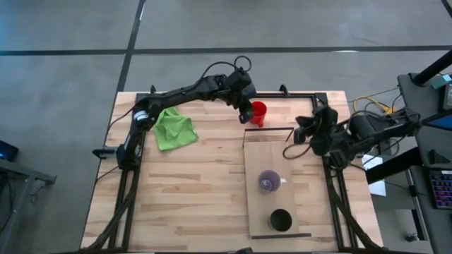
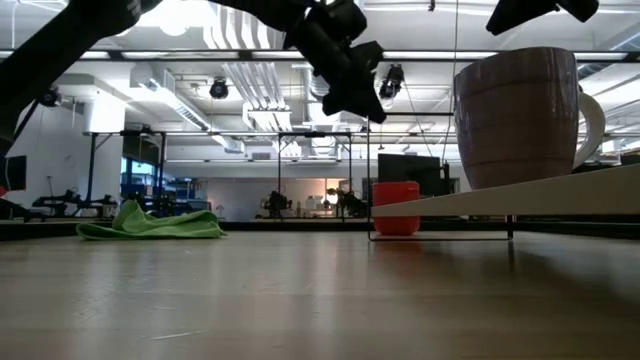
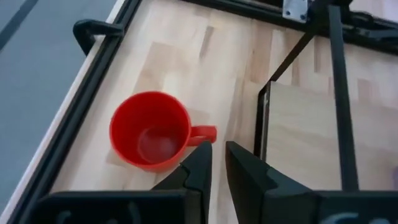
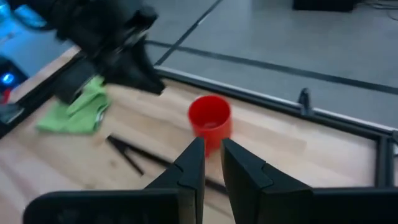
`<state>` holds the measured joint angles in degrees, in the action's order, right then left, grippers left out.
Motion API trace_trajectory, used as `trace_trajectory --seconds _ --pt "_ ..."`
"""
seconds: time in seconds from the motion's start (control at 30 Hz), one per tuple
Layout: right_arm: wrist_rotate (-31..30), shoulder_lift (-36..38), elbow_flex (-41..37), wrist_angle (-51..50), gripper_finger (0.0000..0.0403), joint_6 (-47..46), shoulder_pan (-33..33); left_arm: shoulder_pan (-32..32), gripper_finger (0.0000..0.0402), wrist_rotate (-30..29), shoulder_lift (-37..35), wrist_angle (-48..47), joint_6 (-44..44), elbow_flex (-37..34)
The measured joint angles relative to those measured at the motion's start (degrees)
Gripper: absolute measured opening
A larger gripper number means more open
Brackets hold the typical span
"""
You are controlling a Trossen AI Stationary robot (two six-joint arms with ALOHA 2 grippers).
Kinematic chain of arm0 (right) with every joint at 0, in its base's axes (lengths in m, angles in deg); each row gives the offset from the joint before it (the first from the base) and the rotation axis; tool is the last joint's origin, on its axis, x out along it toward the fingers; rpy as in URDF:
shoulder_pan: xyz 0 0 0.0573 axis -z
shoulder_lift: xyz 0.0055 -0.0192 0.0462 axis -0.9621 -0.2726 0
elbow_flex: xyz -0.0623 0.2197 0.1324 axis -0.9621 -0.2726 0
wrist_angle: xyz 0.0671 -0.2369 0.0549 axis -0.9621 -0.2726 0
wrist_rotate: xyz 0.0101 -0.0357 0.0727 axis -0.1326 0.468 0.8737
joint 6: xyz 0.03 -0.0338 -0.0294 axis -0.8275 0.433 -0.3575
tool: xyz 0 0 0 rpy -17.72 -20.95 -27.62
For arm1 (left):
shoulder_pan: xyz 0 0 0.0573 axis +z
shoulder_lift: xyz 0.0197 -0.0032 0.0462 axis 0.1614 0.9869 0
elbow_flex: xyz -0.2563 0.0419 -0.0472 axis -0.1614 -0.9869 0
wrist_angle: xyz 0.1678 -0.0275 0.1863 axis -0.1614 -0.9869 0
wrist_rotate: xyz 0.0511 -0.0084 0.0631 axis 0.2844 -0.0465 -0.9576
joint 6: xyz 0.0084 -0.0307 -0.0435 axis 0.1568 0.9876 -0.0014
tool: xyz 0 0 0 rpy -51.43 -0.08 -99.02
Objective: Stack small to large cups/mugs on shelf
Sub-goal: Put the red mug on the shelf
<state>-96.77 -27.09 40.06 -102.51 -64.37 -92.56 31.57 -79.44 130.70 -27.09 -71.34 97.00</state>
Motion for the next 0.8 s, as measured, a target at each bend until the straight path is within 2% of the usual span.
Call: trace_trajectory --seconds 0.1,0.27,0.43,0.63,0.8 --pt "1.3 1.9 0.0 0.4 0.0047 2.0 3.5 0.6 0.0032 0.0 -0.1 -0.2 -0.2 0.0" --pt "8.9 4.3 0.0 1.4 0.0047 7.9 9.3 0.6 0.0032 0.6 -1.8 -1.4 -0.3 0.8" --pt "14.4 4.8 0.0 3.7 0.0047 15.5 17.2 0.5 0.0032 5.9 -7.2 -1.4 -0.7 1.0" --pt "22.4 3.4 -0.2 10.1 0.0047 22.2 28.7 0.5 0.0032 6.6 -11.5 -1.2 -0.7 1.0" --pt "31.2 -0.7 -0.9 15.3 0.0047 28.2 39.2 0.5 0.0032 6.6 -12.8 -1.3 -0.7 1.0"
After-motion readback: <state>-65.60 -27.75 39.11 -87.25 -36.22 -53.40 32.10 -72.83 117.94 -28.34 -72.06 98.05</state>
